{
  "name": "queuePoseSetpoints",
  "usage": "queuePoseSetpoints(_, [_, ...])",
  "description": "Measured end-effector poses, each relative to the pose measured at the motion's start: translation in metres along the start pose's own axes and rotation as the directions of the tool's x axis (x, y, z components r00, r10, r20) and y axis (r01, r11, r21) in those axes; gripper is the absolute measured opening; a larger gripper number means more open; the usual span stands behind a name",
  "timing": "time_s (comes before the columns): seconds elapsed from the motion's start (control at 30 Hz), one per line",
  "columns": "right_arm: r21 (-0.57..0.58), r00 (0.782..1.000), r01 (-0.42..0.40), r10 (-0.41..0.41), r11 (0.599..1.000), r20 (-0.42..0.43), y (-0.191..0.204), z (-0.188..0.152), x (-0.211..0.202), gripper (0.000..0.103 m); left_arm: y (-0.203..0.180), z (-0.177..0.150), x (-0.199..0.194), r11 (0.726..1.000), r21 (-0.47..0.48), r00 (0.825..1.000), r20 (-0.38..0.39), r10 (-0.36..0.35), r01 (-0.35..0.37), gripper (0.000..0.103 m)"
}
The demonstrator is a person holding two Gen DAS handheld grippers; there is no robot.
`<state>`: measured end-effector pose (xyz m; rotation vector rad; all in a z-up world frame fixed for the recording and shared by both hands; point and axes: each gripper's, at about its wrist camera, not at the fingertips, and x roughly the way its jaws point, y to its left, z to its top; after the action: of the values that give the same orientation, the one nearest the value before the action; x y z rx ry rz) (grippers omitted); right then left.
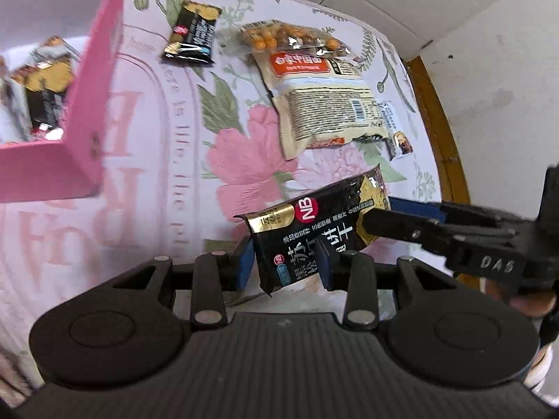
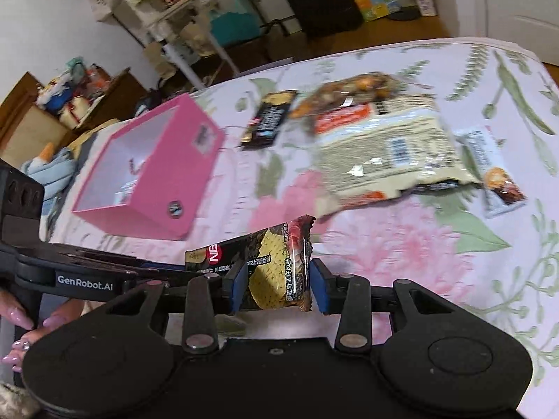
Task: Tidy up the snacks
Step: 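Carry the cracker pack into the pink box and open both tools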
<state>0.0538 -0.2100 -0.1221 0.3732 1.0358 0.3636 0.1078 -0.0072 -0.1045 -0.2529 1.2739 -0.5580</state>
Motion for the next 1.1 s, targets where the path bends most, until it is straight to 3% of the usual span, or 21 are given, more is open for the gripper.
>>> queuePoseSetpoints(0.3, [-0.094, 0.998, -0.057, 0.053, 0.994, -0.045, 0.048, 0.010, 0.014, 0.046, 0.030, -0.016, -0.045, 0.999, -0.015, 0.999, 0.036, 0.031, -0.031, 0.035])
queuePoseSetpoints(0.63, [-0.203, 0.990, -0.139, 0.132, 0.969, -0.050, 0.118, 0.042, 0.031, 0.037, 0.074, -0.007, -0.131, 0.997, -0.001, 0.981, 0.182, 0.073, -0.074, 0.036])
queuePoseSetpoints(0.77, [-0.214, 0.984, -0.177, 0.170, 0.961, -0.051, 0.143, 0.059, 0.052, 0.037, 0.097, 0.007, -0.146, 0.990, -0.050, 0.967, 0.211, 0.140, -0.133, 0.037])
queuePoseSetpoints(0.9, [-0.199, 0.979, -0.201, 0.193, 0.959, -0.061, 0.162, 0.079, 0.079, 0.037, 0.119, 0.020, -0.154, 0.975, -0.087, 0.942, 0.253, 0.219, -0.204, 0.037])
queuePoseSetpoints(1.1, [-0.188, 0.973, -0.224, 0.210, 0.956, -0.092, 0.182, 0.098, 0.119, 0.037, 0.156, 0.041, -0.157, 0.954, -0.167, 0.922, 0.262, 0.286, -0.249, 0.041])
